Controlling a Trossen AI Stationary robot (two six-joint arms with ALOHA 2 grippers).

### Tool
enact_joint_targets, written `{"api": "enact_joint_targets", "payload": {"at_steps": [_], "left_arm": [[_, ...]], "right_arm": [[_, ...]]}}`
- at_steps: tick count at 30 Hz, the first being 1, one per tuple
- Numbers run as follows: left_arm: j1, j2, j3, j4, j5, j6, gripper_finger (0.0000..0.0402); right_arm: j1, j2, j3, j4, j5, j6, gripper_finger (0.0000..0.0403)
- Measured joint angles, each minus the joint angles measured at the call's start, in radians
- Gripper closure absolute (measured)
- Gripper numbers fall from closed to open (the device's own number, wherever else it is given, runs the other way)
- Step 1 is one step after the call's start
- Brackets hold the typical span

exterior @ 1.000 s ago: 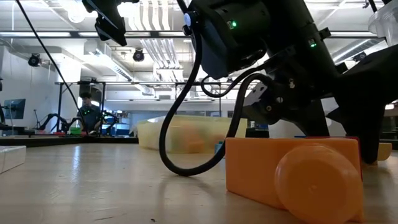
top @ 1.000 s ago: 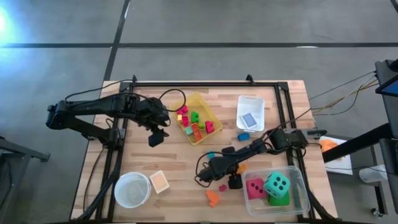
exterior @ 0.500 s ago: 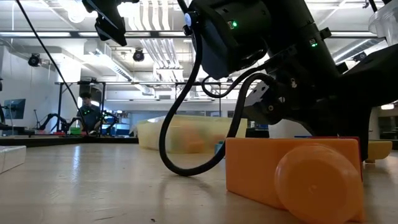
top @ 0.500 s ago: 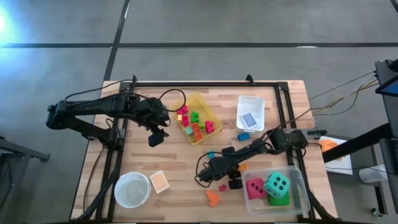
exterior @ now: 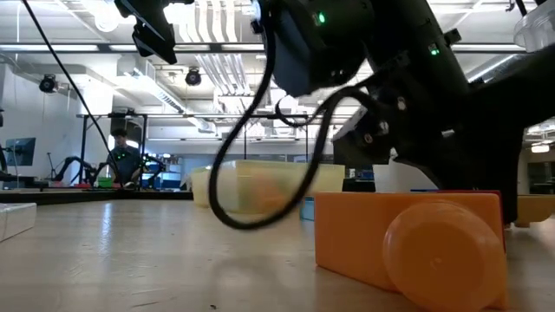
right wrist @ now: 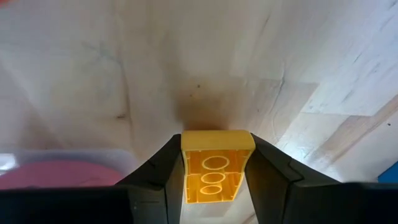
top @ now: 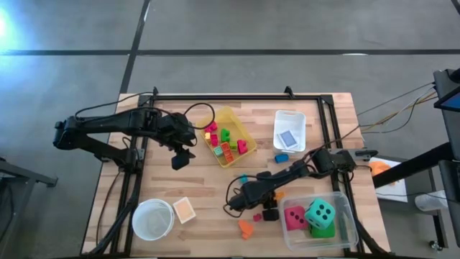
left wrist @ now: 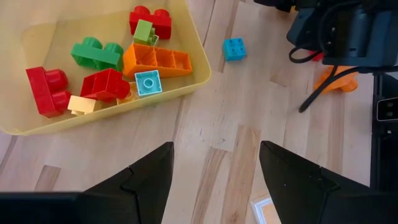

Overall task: Pick & Place Toys
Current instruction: Put the yellow game piece into the yellow bin

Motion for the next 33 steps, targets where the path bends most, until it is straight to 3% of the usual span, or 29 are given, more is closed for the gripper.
{"api": "enact_joint_targets", "payload": {"at_steps": [13,25,33], "left_arm": [[0.0,0.0,0.0,0.0,0.0,0.001,0.0161],[0.0,0.0,0.0,-0.003,0.0,0.003,0.0161],[0.0,0.0,0.0,-0.007,0.0,0.003,0.0161]], "right_arm": [[0.008,-0.146,0.001,0.094,0.015,0.079,0.0277],[-0.01,-0.3,0.001,0.238,0.201,0.13,0.0277],[-0.082,-0.383,0.001,0.302,0.338,0.127,0.0277]]}}
